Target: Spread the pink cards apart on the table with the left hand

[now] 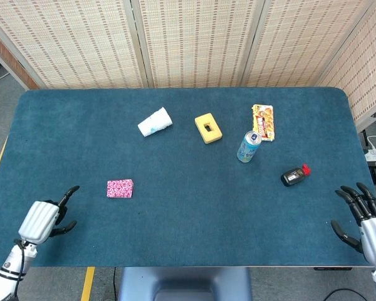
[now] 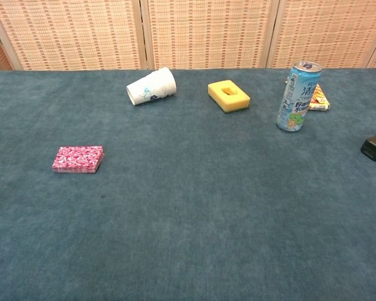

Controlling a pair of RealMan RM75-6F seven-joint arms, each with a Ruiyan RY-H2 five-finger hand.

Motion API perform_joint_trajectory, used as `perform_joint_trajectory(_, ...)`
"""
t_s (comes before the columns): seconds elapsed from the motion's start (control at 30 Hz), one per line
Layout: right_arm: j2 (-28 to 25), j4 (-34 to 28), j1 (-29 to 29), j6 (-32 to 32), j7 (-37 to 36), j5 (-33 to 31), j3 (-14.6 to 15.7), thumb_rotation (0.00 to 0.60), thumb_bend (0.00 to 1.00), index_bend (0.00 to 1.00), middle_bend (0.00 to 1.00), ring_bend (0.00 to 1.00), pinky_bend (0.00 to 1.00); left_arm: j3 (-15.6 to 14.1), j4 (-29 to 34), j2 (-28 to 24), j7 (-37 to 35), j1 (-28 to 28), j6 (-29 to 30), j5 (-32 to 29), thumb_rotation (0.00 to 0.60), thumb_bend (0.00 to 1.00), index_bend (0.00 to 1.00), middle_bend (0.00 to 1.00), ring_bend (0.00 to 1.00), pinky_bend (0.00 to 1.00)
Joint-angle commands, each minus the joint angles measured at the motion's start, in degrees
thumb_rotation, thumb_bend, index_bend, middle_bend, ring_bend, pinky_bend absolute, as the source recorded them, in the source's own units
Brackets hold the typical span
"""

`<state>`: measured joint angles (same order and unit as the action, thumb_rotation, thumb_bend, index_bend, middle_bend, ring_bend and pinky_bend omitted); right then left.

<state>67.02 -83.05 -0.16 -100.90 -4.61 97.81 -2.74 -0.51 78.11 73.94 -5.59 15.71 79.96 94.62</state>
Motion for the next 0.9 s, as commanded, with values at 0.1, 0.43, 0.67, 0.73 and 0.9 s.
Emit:
perform_joint_trajectory(0.1,0.0,0.0,0.1,0.1,0.0,-0.1,-0.1,0.600,0.19,0.20,0.18,0.08,0.28,0.8,3.6,-2.5,1.1,4.7,-5.5,1.2,0.600,0.20,0.16,0.96,0.93,0.90)
perform_joint_trajectory(0.43,-0.2,0.8,-0.3,-1.1,-1.2,0.9,0.3,0.600,0.19,0.20,0.18,0.08,0.28,3.9,9.5,-4.8,3.3,15.5,-24.6,-6.5,0.600,0.26,0.26,1.00,0.98,0.96)
perform_joint_trajectory(0.67,-0.3,1.4,-0.6,-2.1,-2.7,0.9,0.1,0.600,0.19,0.20,0.18,0.08,0.28,6.4,10.3,-2.7,10.0,19.6,-30.8,-13.9,0.600,0.27,0.23,1.00,0.98,0.96)
perform_joint_trajectory(0.73,-0.3,1.5,-0.7,-2.3,-3.0,0.9,0.1,0.600,0.19,0.20,0.18,0.08,0.28,6.8,10.2,-1.7,12.5,20.2,-31.7,-16.5,0.600,0.27,0.21,1.00,0.98,0.96)
perform_joint_trajectory(0.9,-0.3,1.7,-0.8,-2.5,-3.4,1.0,0.1,0.600,0.19,0.20,0.18,0.08,0.28,7.8,10.1,1.0,19.1,21.5,-33.0,-25.0,0.600,0.29,0.20,1.00,0.99,0.97)
